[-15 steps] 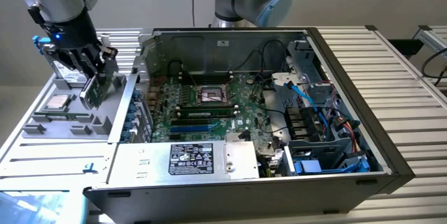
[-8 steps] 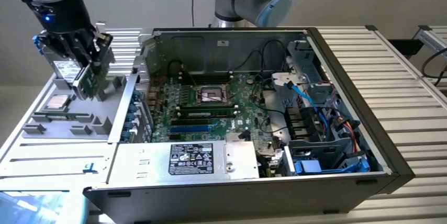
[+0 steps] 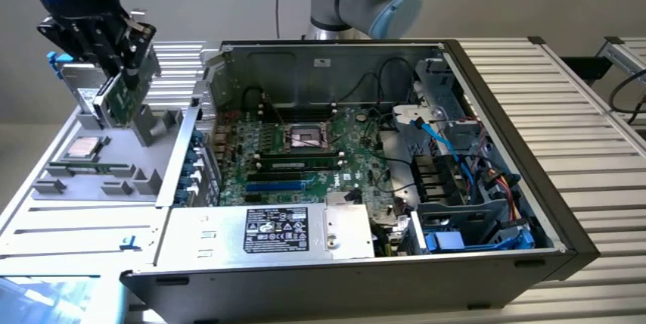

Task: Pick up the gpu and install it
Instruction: 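Pick up the gpu and move the gpu toward the slot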

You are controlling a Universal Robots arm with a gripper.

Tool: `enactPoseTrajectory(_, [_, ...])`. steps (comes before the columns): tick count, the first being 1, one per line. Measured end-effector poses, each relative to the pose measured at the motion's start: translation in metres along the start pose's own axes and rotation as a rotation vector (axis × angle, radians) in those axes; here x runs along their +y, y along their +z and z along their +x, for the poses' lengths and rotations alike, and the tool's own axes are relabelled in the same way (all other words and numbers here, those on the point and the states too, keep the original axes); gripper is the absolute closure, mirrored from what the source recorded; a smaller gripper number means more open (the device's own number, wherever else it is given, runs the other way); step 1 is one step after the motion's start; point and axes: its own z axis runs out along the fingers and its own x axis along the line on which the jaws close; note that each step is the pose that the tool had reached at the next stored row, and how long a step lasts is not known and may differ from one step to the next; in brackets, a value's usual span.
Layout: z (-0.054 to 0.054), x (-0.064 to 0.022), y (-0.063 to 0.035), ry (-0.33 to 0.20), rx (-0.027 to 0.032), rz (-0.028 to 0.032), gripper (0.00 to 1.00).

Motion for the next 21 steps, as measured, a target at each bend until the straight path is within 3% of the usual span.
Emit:
enactPoseTrajectory(8, [-0.019,-0.0024,-0.0356,0.0,0.0013,0.0018,0.72])
enactPoseTrajectory(21, [-0.065,-0.0148,-0.0925,0.001,0.0076,0.0025,0.72])
